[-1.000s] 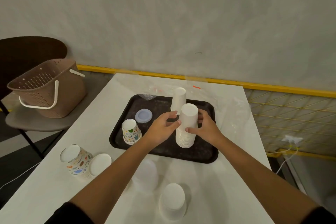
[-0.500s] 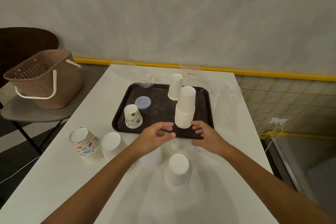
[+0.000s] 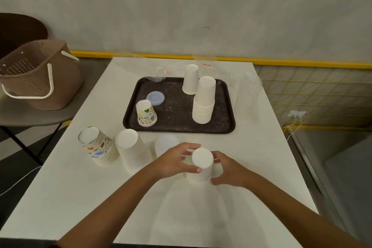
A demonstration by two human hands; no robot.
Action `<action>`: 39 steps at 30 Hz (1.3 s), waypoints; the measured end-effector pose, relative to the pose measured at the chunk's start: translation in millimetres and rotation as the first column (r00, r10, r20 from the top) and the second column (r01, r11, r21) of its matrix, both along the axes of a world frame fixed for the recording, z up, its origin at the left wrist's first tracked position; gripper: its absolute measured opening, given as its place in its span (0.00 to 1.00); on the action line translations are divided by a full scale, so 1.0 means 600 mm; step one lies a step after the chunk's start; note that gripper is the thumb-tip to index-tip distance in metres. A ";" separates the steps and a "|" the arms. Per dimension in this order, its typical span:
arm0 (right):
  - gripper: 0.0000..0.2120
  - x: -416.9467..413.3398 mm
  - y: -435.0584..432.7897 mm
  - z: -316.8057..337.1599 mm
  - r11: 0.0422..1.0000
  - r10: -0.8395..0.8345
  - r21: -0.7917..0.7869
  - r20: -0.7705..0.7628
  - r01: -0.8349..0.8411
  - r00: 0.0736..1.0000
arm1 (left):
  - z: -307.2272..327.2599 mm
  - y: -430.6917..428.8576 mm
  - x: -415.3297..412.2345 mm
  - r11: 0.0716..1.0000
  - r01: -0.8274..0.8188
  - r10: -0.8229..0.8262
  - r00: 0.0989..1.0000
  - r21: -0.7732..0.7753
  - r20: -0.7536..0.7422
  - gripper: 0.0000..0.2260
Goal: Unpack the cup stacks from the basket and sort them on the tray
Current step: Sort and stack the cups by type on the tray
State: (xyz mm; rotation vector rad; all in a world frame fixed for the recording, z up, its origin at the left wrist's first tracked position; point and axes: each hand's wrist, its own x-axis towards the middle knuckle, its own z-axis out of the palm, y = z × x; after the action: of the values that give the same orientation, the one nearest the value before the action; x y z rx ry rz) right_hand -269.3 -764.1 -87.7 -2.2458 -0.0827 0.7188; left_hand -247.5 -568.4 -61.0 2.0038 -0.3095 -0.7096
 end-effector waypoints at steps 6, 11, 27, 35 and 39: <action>0.36 -0.008 0.033 -0.018 0.986 -0.143 0.090 0.039 0.139 0.989 | -0.010 -0.008 0.006 1.000 0.005 -0.005 1.000 -0.014 0.007 0.25; 0.35 -0.005 0.035 -0.022 0.986 -0.141 0.100 0.089 0.132 0.986 | -0.006 -0.009 0.004 1.000 -0.017 0.017 1.000 -0.018 -0.003 0.26; 0.31 0.009 0.005 0.111 0.965 -0.125 0.252 0.206 0.070 0.971 | 0.105 -0.023 0.019 0.971 -0.048 0.088 0.983 -0.235 0.159 0.20; 0.32 0.079 -0.015 0.188 0.971 -0.137 0.236 0.398 0.043 0.907 | 0.168 -0.044 0.069 0.943 -0.097 0.207 0.921 -0.319 0.330 0.22; 0.34 0.142 -0.019 0.214 0.975 -0.125 0.222 0.508 0.010 0.852 | 0.185 -0.058 0.111 0.913 -0.142 0.292 0.881 -0.382 0.372 0.22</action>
State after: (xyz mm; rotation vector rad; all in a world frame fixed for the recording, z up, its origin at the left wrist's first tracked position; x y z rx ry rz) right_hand -183.9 -775.3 40.8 -2.1626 -0.3265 0.0374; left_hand -180.6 -603.4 49.9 1.7966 -0.4190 -0.0551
